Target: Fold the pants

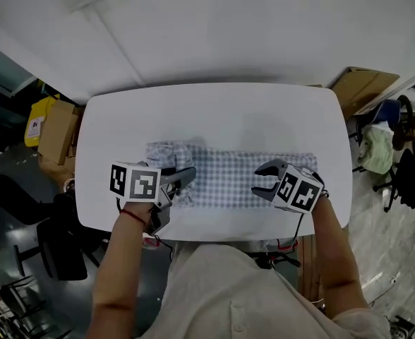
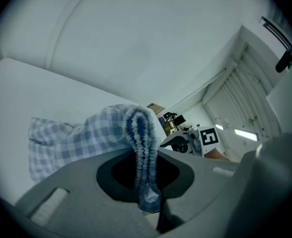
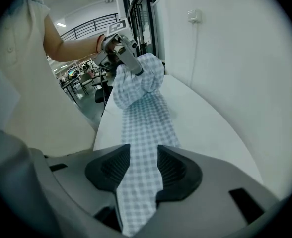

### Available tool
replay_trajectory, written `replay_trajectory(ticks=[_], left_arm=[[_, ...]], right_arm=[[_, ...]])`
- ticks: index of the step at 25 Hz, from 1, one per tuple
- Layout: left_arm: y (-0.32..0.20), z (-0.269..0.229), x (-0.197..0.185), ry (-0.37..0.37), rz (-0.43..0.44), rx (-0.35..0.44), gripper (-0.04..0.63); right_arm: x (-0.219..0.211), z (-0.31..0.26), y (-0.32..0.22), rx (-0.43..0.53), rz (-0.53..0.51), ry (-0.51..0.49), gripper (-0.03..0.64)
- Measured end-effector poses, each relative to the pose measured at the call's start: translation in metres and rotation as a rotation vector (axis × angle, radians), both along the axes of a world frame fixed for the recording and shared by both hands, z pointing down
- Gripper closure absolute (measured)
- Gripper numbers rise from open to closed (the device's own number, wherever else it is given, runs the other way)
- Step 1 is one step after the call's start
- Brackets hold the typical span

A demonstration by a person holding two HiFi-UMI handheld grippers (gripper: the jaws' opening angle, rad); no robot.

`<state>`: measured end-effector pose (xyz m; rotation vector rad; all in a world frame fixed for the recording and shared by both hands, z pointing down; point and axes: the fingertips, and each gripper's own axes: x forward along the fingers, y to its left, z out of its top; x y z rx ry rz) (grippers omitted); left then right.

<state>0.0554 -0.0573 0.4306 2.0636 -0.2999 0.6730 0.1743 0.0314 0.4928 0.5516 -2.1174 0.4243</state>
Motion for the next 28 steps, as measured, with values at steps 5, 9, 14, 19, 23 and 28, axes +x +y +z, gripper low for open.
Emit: replay_trajectory(ticks=[5,9,14,19,23,28], left_arm=[[0.034,-0.012,0.074,0.042,0.075,-0.019,0.543],[0.062,-0.007,0.126,0.045,0.147,-0.054,0.543],[0.082,0.010,0.184,0.020,0.191,-0.097,0.543],[0.102,0.016,0.235,0.026,0.226,-0.123,0.543],[0.117,0.029,0.265,0.009,0.243,-0.145,0.543],[0.136,0.053,0.306,-0.030,0.251,-0.185,0.543]], right_arm=[[0.044,-0.002,0.032,-0.036,0.055,-0.003,0.430],[0.073,-0.002,0.054,-0.048,0.096,-0.005,0.425],[0.105,-0.002,0.073,-0.070,0.149,-0.007,0.419],[0.132,0.003,0.095,-0.090,0.214,-0.009,0.417],[0.146,0.010,0.112,-0.104,0.258,-0.011,0.417],[0.169,0.016,0.128,-0.121,0.308,-0.017,0.417]])
